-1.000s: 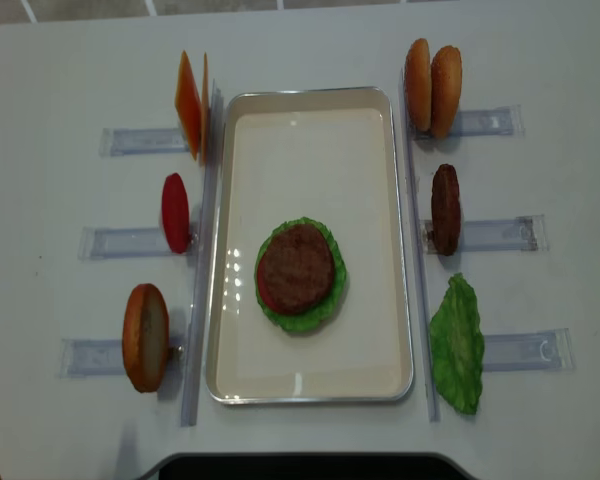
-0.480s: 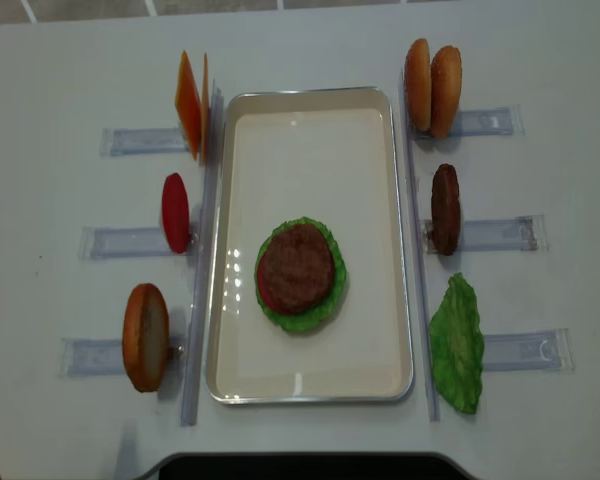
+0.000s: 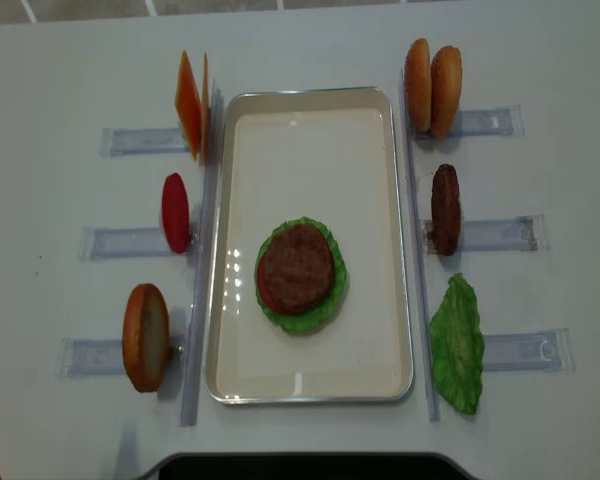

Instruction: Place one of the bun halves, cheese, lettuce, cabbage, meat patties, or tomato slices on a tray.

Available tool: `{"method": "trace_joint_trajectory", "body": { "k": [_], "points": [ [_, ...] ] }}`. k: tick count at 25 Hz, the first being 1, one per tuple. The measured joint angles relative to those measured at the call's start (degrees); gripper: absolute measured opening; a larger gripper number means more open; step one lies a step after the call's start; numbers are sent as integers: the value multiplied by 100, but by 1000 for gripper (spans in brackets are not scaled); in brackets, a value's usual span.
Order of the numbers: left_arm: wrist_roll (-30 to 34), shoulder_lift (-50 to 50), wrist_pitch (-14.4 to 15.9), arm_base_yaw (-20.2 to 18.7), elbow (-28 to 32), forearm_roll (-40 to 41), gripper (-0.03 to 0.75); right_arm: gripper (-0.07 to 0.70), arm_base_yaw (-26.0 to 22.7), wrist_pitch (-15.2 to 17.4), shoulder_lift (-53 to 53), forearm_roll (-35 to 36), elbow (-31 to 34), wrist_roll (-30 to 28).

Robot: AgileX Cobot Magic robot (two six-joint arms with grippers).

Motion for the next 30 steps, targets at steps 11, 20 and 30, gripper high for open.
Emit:
{"method": "trace_joint_trajectory", "body": {
  "k": [11,20,30],
  "points": [
    [53,0,0,0,0,0,-7,331,0,-242,-331,104,172,-6],
    [57,0,0,0,0,0,-7,328,0,-246,-331,108,172,-10],
    [57,0,0,0,0,0,-7,328,0,-246,-331,108,172,-10]
  ]
}}
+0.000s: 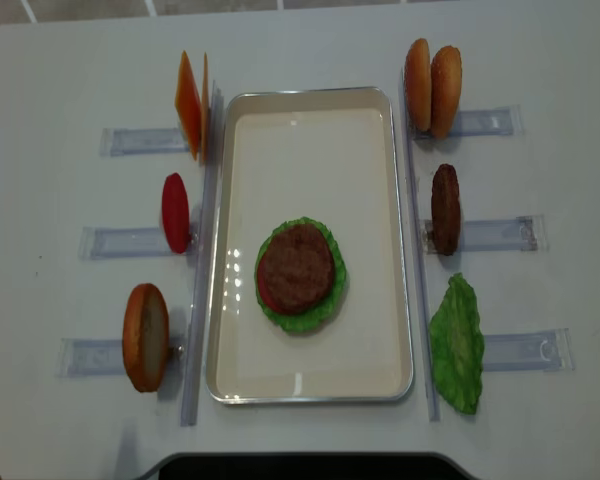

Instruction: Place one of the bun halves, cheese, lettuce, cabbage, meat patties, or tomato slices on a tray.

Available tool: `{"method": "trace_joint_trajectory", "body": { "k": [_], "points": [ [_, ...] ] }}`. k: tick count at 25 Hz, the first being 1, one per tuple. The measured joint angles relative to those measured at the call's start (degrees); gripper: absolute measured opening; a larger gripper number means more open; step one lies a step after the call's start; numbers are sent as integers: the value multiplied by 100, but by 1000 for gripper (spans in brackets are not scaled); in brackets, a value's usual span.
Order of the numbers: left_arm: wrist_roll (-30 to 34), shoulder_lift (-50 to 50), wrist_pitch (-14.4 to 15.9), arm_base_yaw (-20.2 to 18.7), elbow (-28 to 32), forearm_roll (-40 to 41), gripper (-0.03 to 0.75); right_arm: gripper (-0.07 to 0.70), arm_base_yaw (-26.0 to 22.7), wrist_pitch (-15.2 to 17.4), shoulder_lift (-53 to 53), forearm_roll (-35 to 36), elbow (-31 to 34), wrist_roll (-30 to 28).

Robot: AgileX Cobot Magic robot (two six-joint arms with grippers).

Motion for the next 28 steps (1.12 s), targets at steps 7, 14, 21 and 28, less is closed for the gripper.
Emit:
{"method": "trace_joint_trajectory", "body": {
  "k": [7,14,21,28],
  "points": [
    [0,0,0,0,0,0,-7,328,0,0,0,0,0,0],
    [0,0,0,0,0,0,-7,328,0,0,0,0,0,0],
    [0,0,0,0,0,0,-7,322,0,0,0,0,0,0],
    [0,0,0,0,0,0,-7,317,0,0,0,0,0,-2]
  ]
}}
